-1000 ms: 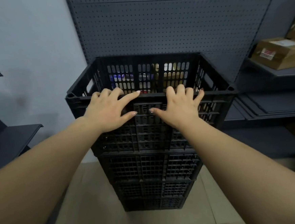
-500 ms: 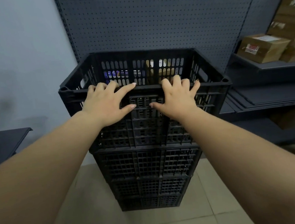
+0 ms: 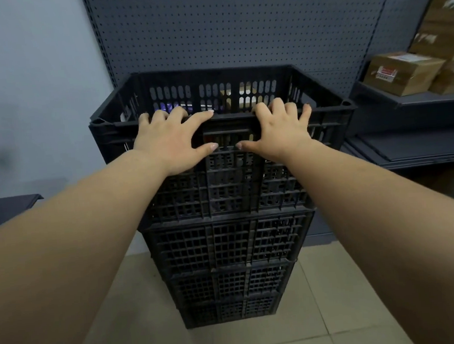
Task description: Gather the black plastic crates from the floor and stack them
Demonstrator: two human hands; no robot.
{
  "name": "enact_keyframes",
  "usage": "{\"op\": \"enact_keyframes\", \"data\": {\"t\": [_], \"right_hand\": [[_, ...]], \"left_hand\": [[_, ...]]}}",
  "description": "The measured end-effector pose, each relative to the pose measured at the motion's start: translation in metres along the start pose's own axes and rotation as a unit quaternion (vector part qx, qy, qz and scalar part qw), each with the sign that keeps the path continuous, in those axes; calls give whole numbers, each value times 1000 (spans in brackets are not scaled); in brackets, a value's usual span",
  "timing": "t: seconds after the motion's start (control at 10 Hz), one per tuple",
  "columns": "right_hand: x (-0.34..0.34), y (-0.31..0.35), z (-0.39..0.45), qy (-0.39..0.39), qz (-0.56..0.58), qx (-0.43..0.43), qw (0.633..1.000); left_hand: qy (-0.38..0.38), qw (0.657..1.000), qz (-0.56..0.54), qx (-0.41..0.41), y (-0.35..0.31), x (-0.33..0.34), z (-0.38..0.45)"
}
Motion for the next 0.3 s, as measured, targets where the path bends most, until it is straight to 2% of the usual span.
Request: {"op": "enact_keyframes", "data": {"t": [0.1,0.2,0.3], "right_hand": [[-5,3,-16,-12,33,26,999],[-17,13,-49,-64,93,21,993],[-26,28,-91,-77,160,-14,984]], "left_hand": [[43,998,-46,-12,1,-1,-7],[34,992,-95,-72,-1,-6,-32],[-21,987,-126,-94,-22,-21,-71]]}}
Point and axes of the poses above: each hand's wrist, its own z-axis towards the middle knuckle, its own x-axis out of the palm, y = z × x, the point moved 9 cm from there along z, towards the middle knuckle, and after that the axes turned 14 degrees about z, right-handed, at the moved point
